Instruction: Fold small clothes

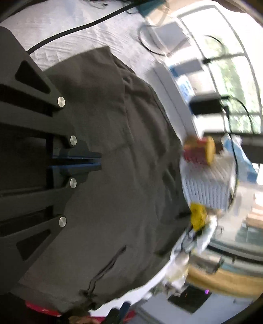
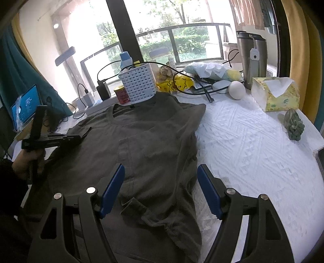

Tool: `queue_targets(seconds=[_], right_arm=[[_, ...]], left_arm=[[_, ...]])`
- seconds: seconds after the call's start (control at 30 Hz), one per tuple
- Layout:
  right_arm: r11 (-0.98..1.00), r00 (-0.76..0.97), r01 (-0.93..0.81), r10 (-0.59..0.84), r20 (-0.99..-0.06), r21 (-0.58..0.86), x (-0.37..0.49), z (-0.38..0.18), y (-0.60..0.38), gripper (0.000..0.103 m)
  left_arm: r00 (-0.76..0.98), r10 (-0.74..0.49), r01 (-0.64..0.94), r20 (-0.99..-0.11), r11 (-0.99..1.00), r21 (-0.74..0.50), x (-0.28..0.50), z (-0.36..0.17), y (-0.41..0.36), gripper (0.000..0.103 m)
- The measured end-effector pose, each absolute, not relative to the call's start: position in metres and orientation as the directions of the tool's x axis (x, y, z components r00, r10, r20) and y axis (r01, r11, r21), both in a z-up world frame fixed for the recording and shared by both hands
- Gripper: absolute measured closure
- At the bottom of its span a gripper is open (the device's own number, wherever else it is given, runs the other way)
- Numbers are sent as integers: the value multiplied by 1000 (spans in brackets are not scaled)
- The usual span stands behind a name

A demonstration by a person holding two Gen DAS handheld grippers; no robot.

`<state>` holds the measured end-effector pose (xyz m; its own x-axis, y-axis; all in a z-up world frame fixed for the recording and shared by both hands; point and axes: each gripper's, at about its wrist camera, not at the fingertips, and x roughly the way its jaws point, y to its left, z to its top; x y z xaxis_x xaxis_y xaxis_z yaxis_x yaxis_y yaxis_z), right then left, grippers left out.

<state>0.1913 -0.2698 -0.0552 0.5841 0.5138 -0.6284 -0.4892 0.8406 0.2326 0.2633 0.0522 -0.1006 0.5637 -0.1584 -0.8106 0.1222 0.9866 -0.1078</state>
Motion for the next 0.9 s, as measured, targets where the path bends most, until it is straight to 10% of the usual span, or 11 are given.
queue_targets(seconds=[0.17, 0.37, 0.5, 0.77, 0.9], right_arm=[[843, 588, -489, 509, -629, 226, 193, -54, -268, 29], [841, 582, -499, 504, -638, 209, 193, -52, -262, 29], [840, 583, -501, 506, -635, 209, 197, -50, -257, 29], [836, 580, -504, 514, -632, 216, 200, -49, -254, 29], [835, 570, -500, 517, -638, 230, 202, -55, -256, 29]], left_arm=[[537, -234, 198, -811, 969, -149, 255, -104, 32, 101], [627, -43, 24, -778, 999, -37, 245, -86, 58, 99], [603, -22, -2, -797, 1000, -30, 254, -93, 69, 57], [552, -60, 70, -832, 997, -25, 264, -120, 58, 57], [565, -49, 67, -824, 998, -13, 266, -118, 63, 94]])
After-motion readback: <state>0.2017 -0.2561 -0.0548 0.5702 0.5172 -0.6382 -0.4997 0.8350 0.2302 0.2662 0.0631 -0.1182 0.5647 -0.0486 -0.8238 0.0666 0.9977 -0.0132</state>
